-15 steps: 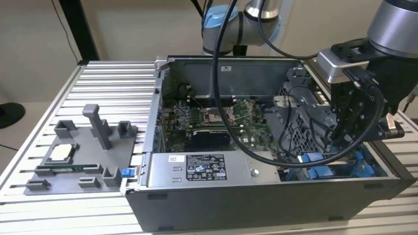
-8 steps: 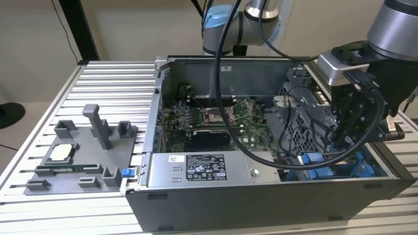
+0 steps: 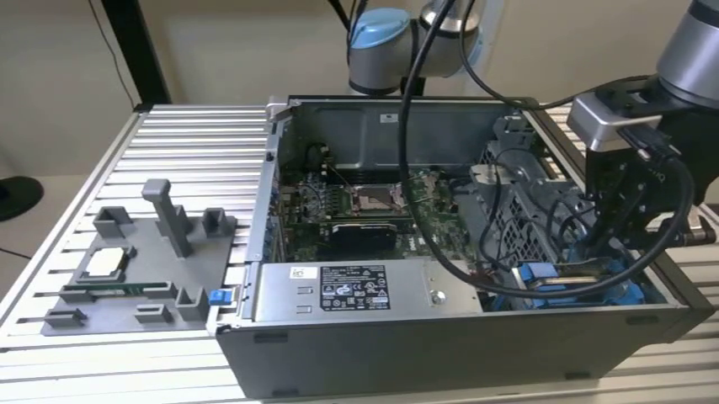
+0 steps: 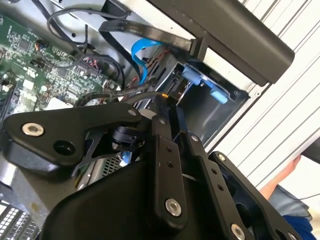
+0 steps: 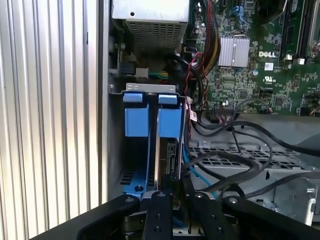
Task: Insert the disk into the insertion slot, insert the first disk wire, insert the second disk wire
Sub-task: 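Insert the first disk wire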
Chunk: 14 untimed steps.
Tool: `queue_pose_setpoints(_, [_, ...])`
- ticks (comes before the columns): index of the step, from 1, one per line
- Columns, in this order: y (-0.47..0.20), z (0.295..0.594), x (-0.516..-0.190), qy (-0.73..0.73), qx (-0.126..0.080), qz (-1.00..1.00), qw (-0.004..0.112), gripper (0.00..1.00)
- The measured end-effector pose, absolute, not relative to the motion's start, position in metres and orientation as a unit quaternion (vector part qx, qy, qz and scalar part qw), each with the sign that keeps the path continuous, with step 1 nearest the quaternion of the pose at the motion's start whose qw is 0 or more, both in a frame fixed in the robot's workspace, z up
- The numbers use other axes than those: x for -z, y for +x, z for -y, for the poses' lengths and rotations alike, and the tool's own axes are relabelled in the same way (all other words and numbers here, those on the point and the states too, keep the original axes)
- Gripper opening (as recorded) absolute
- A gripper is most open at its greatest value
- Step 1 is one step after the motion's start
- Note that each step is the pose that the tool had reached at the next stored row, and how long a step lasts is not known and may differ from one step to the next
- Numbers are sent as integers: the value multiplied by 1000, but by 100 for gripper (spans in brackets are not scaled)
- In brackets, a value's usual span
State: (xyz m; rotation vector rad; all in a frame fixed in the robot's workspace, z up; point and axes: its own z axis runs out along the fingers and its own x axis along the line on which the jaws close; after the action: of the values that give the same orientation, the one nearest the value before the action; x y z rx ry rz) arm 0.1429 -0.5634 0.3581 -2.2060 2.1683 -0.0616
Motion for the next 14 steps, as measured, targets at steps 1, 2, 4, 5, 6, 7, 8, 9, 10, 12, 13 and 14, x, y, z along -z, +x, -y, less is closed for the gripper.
queue_pose_setpoints(1, [145, 564, -358, -713, 19, -701, 23, 0])
queue_pose_setpoints(2, [146, 564, -358, -713, 19, -701, 23, 0])
queue_pose_setpoints(4, [146, 564, -358, -713, 19, -701, 23, 0])
queue_pose_setpoints(5, [146, 564, -358, -713, 19, -701, 23, 0])
queue_pose_setpoints(6, [146, 564, -358, -713, 19, -701, 23, 0])
queue_pose_setpoints(7, [146, 564, -358, -713, 19, -701, 23, 0])
queue_pose_setpoints(8, [146, 564, -358, -713, 19, -701, 23, 0])
queue_pose_setpoints(9, [146, 564, -358, -713, 19, -701, 23, 0])
queue_pose_setpoints(10, [146, 564, -358, -713, 19, -701, 23, 0])
queue_pose_setpoints(12, [147, 564, -357, -713, 18, -701, 22, 0])
queue_pose_setpoints(13, [148, 564, -357, -713, 18, -701, 22, 0])
queue_pose_setpoints(14, [149, 565, -357, -713, 17, -701, 22, 0])
